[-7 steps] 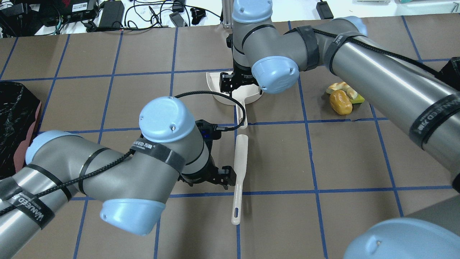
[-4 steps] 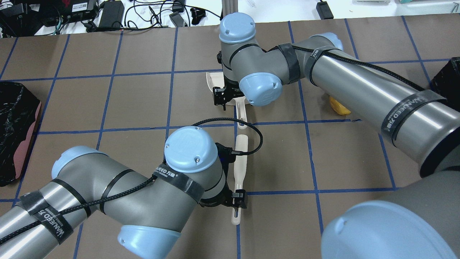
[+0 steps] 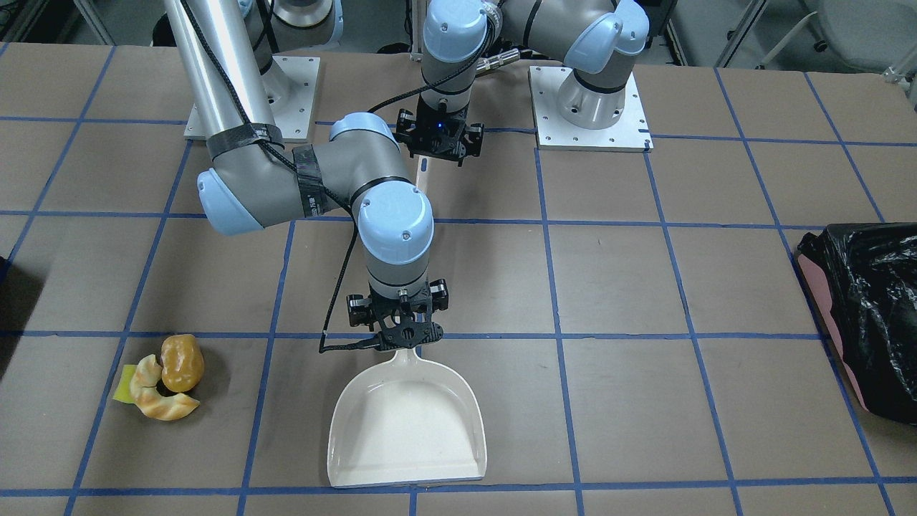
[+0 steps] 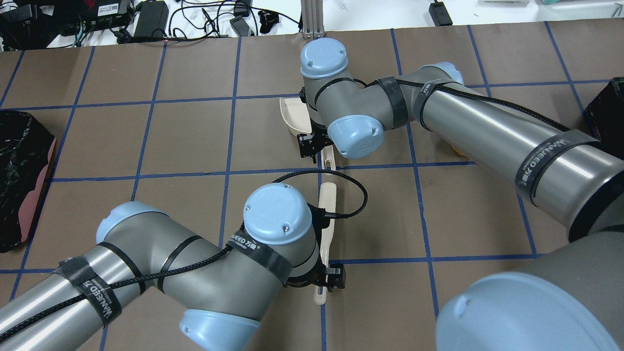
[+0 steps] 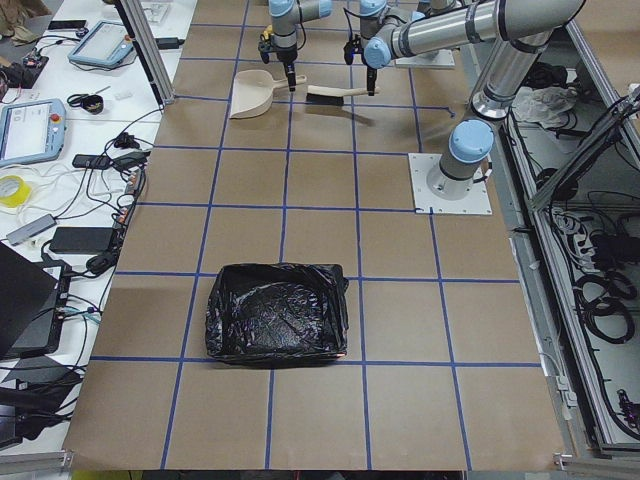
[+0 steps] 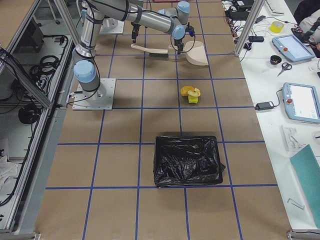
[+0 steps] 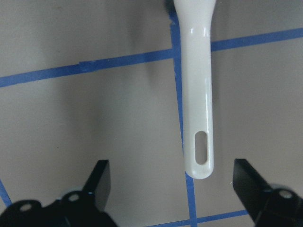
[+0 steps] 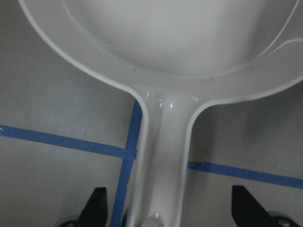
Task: Sweep and dump trash in nearest bin
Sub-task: 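Close the left gripper on the brush handle while the right grips the dustpan handle, then carry the dustpan past the trash with the right gripper while the left lifts the brush, then sweep the trash into the dustpan with the brush in the left gripper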
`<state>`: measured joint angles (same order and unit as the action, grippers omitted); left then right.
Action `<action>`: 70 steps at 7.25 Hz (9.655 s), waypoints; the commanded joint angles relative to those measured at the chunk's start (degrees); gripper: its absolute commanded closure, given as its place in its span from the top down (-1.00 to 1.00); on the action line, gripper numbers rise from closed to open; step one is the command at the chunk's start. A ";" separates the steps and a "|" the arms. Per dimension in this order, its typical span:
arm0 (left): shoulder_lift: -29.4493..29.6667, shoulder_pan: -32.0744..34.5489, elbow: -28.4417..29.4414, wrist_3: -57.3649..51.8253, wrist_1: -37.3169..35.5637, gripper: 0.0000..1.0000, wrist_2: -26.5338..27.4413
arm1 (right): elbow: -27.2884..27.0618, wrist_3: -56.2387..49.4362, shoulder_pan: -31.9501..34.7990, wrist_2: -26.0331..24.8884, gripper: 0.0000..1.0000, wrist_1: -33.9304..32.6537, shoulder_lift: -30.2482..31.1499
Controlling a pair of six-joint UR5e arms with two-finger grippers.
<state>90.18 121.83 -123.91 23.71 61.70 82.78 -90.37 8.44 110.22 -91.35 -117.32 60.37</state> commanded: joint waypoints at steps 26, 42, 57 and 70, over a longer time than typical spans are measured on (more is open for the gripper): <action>4.71 -10.91 21.30 6.64 14.24 -1.00 3.53 | -0.42 -52.47 -26.77 -8.90 -1.00 13.16 19.78; 47.62 3.58 67.64 20.66 13.36 -1.00 -6.14 | 0.11 -122.09 -56.78 -10.34 -1.00 -3.61 5.72; 54.04 9.30 74.41 29.90 8.26 -1.00 -9.92 | -3.06 -121.74 -53.88 -9.81 -1.00 -3.70 5.55; 56.35 15.63 83.75 37.30 3.34 -1.00 -16.34 | -3.15 -121.03 -53.88 -8.49 -1.00 -2.91 5.20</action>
<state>147.70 137.50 -39.07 61.83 64.95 66.45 -93.51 -112.58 56.34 -99.84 -120.33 65.58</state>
